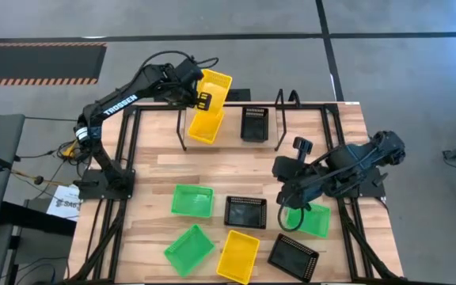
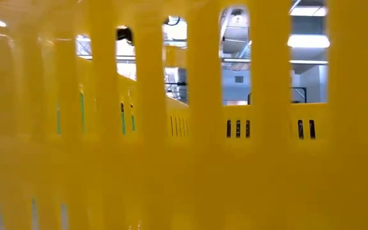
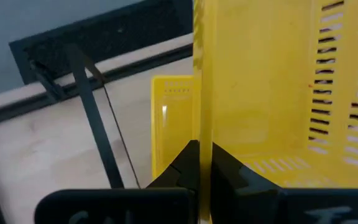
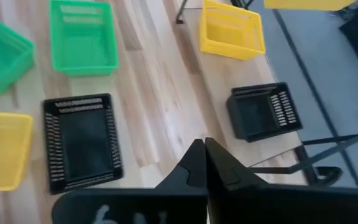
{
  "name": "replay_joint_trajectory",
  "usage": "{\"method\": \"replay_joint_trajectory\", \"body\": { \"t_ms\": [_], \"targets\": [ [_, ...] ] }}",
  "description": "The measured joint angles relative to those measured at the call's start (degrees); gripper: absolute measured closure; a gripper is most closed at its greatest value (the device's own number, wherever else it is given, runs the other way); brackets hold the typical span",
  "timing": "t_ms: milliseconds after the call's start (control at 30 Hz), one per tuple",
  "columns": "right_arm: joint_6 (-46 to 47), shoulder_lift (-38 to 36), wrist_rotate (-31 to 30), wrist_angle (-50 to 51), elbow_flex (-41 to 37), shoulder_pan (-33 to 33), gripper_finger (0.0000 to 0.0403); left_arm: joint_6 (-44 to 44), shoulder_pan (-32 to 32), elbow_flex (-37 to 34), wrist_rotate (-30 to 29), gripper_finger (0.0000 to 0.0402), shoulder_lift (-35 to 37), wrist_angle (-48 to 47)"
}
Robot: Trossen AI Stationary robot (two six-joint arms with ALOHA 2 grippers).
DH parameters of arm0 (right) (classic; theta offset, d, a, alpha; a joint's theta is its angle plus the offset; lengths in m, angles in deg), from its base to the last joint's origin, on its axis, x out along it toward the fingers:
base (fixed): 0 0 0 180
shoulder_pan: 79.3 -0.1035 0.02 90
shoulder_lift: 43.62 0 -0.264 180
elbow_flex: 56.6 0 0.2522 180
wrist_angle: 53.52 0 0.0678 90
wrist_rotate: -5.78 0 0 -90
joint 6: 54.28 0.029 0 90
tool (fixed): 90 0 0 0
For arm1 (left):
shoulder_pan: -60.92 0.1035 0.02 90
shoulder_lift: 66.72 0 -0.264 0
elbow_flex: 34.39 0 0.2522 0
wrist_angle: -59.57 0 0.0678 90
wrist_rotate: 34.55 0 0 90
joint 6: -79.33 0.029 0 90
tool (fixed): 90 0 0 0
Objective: Stack baskets on shelf by color
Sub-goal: Stack the top yellow bin on the top of the other yellow bin on the shelf
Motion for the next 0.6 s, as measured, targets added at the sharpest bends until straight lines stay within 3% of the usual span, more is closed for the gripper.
{"method": "replay_joint_trajectory", "body": {
  "t_ms": [333, 600],
  "targets": [
    [-0.44, 0.08, -0.24, -0.05, -1.83, -0.11, 0.0401, -1.59, 0.62, -12.91, 3.81, 0.0402, -0.02, 2.48],
    [-0.44, 0.08, -0.24, -0.04, -1.83, -0.11, 0.0402, -1.82, 1.16, -17.62, 6.72, 0.0402, -0.02, 7.4]
  ]
}}
